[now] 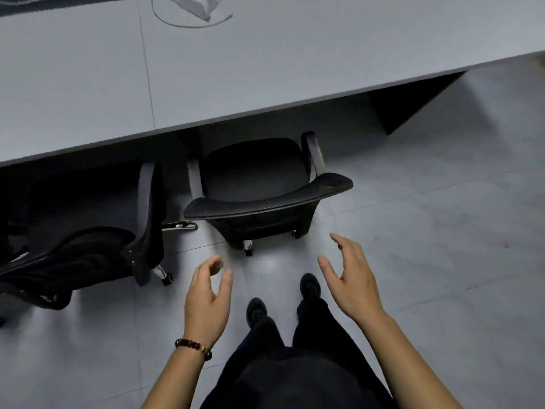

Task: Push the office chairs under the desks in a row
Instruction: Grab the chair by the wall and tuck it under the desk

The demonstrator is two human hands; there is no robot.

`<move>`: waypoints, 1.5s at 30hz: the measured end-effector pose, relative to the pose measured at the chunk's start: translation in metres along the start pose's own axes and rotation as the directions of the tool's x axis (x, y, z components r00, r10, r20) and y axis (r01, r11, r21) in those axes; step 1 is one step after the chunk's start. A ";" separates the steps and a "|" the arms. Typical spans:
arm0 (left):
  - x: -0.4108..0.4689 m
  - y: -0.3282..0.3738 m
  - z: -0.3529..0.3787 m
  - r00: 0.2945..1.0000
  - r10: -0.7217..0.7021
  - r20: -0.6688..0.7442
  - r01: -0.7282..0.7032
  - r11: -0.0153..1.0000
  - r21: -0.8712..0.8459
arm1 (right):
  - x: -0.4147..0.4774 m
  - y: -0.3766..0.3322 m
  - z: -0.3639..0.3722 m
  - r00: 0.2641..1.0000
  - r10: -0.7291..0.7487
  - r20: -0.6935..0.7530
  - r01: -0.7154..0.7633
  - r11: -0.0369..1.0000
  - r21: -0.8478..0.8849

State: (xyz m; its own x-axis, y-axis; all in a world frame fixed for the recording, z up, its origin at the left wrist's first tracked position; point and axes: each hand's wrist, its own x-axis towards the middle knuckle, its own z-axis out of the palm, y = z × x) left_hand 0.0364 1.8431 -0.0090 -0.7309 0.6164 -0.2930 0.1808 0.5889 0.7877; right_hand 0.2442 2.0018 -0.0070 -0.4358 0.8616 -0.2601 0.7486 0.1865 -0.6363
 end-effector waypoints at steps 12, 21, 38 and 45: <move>-0.062 0.054 0.074 0.752 0.360 0.552 -0.408 0.912 -0.038 | -0.184 0.060 -0.013 0.864 0.419 -0.279 -0.394 0.908 0.145; -0.247 0.111 0.141 0.323 0.630 0.706 -0.674 0.677 -0.296 | -0.394 0.117 -0.046 0.510 0.589 -0.627 -0.439 0.805 0.399; -0.704 0.002 0.275 -0.302 0.400 0.865 -0.798 0.390 -0.459 | -0.830 0.292 -0.008 -0.156 0.827 -0.540 -0.428 0.436 0.791; -0.823 -0.006 0.420 -0.311 0.332 0.891 -0.780 0.446 -0.439 | -0.900 0.443 -0.056 -0.202 0.852 -0.483 -0.460 0.353 0.815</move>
State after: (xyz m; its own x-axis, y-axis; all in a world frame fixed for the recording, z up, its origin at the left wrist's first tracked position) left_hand 0.9133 1.5514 -0.0004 0.8737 0.4688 -0.1300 0.3617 -0.4473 0.8180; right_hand 0.9963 1.3355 -0.0143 0.9671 0.2133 -0.1387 0.0577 -0.7147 -0.6970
